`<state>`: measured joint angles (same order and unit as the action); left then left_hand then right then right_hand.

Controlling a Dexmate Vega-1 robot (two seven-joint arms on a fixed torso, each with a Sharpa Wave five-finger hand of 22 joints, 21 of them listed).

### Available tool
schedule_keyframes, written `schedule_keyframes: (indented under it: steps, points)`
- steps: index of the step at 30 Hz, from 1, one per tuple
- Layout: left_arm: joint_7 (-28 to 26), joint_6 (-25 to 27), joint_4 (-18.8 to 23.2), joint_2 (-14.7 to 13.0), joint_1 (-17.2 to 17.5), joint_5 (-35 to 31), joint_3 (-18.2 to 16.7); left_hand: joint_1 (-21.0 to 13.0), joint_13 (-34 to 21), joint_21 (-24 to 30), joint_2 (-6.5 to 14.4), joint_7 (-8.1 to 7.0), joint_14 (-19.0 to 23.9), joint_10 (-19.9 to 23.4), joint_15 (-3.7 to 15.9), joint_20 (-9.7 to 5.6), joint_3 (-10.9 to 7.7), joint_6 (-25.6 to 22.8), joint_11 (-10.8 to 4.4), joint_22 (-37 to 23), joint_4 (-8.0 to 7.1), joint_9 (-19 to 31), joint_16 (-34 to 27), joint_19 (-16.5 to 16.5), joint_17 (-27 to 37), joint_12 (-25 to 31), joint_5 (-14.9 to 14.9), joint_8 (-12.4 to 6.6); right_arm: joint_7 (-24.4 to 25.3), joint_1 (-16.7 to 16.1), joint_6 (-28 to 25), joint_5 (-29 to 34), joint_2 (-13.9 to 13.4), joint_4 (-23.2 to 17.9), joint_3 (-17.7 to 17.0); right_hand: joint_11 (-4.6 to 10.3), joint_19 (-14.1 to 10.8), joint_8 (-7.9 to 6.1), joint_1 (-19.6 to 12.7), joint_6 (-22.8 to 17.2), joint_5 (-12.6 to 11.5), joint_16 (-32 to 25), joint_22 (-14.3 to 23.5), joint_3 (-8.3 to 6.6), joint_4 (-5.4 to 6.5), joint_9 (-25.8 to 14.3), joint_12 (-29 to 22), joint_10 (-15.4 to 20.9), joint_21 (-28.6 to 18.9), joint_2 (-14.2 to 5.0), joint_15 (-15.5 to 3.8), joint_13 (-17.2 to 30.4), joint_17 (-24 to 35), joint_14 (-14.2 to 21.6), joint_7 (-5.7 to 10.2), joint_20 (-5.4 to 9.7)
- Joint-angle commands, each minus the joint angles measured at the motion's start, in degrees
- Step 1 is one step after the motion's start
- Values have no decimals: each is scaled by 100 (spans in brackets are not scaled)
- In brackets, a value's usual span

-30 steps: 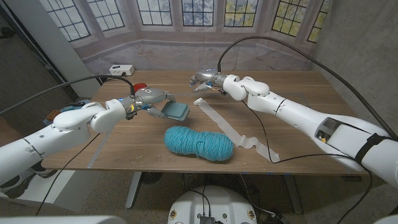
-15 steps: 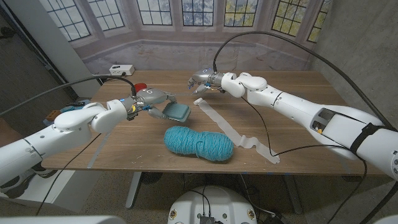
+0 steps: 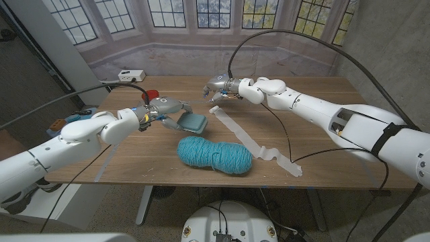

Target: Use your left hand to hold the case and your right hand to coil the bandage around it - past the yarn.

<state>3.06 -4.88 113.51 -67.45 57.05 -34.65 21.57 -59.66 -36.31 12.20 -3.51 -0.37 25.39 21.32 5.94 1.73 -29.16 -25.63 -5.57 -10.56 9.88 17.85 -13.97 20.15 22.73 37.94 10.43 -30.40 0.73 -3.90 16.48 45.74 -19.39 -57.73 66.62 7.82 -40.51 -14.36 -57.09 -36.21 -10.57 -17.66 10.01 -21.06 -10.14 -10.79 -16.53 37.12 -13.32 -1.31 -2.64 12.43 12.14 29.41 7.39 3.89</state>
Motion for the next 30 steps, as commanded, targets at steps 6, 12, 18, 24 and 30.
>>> schedule_keyframes:
  steps: [6, 12, 18, 24, 30]
  points:
    - [134, 207, 170, 64, 4, -62, 43, 16, -72, 7, 176, -258, 60, 416, 18, 4, -143, -542, -401, -17, -97, 33, 22, -14, 25, 26, 37, -1188, 741, 414, 576, 180, 376, 1190, 537, 22, -69, 13, -117, -78, 8, -20, 10, 34, 18, -30, 17, 68, 11, 14, -1020, 14, 40, 77, 19, 493]
    - [168, 247, 202, 90, -14, -84, 66, 14, -81, 4, 189, -258, 57, 406, 6, 4, -143, -531, -415, -17, -100, 23, 27, -23, 45, 18, 37, -1212, 1010, 535, 723, 190, 559, 1641, 736, 54, -82, 13, -153, -116, 7, -31, 11, 53, 26, -31, 11, 118, 14, 13, -1018, 14, 52, 104, 31, 505]
    - [179, 278, 245, 108, -15, -83, 66, 14, -89, 3, 188, -261, 59, 425, 8, 8, -139, -531, -402, -17, -99, 12, 33, -26, 59, 23, 37, -1236, 1306, 670, 856, 168, 832, 2242, 971, 76, -102, 4, -196, -186, 4, -44, 13, 74, 36, -32, 2, 181, 15, 4, -1027, 15, 67, 136, 46, 512]
    - [156, 324, 292, 92, 31, -67, 28, 16, -95, 4, 188, -255, 64, 434, 15, 0, -136, -528, -414, -17, -99, 5, 37, -26, 71, 24, 37, -1258, 1598, 771, 939, 126, 1084, 2769, 1224, 120, -131, -6, -254, -266, -3, -67, 14, 91, 38, -32, -13, 264, 14, -11, -1045, 16, 83, 199, 69, 527]
    - [121, 330, 297, 65, 81, -30, -3, 15, -101, 4, 178, -265, 72, 432, 18, 1, -139, -515, -420, -17, -93, -4, 46, -27, 72, 20, 37, -1271, 1805, 886, 957, 23, 1438, 3382, 1517, 136, -160, -16, -312, -341, -9, -84, 15, 101, 31, -30, -16, 308, 12, -9, -1046, 16, 92, 259, 98, 539]
